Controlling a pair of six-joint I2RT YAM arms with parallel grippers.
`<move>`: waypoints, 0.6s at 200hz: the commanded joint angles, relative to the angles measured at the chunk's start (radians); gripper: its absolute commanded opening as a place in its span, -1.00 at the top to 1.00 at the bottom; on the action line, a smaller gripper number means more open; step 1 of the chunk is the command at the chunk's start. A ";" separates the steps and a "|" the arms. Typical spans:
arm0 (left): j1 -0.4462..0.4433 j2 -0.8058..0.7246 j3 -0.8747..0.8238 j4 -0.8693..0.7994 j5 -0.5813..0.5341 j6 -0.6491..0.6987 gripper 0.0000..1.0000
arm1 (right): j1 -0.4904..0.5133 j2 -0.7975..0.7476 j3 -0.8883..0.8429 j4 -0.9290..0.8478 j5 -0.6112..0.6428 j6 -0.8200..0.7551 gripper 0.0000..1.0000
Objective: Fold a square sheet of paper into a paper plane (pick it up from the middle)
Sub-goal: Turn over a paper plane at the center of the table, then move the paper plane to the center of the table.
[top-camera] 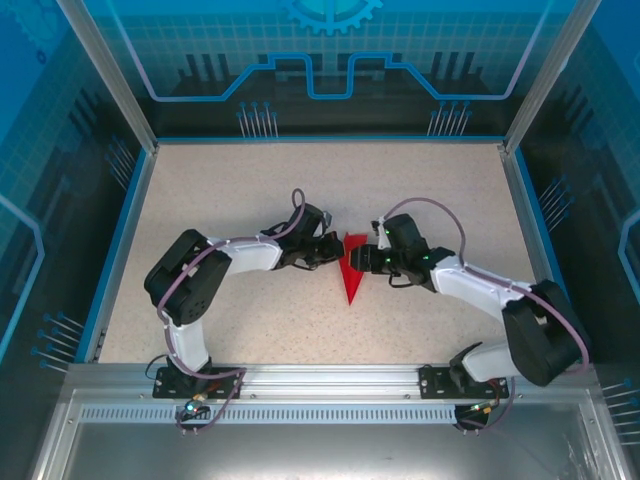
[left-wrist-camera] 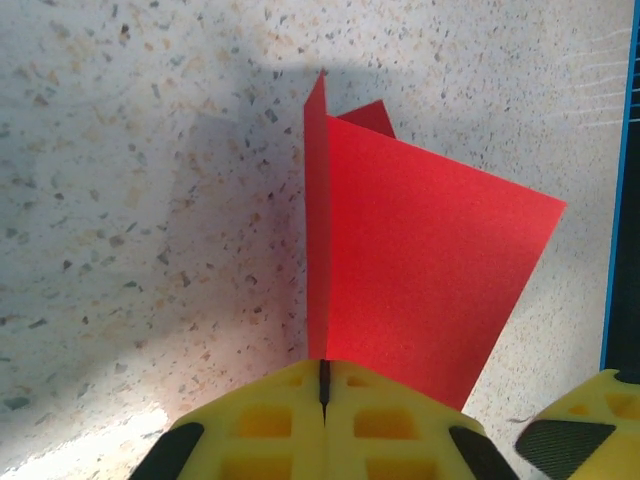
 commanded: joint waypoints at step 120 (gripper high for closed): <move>0.033 0.033 -0.075 0.050 0.006 0.000 1.00 | 0.061 0.236 0.140 -0.082 0.040 0.012 -0.12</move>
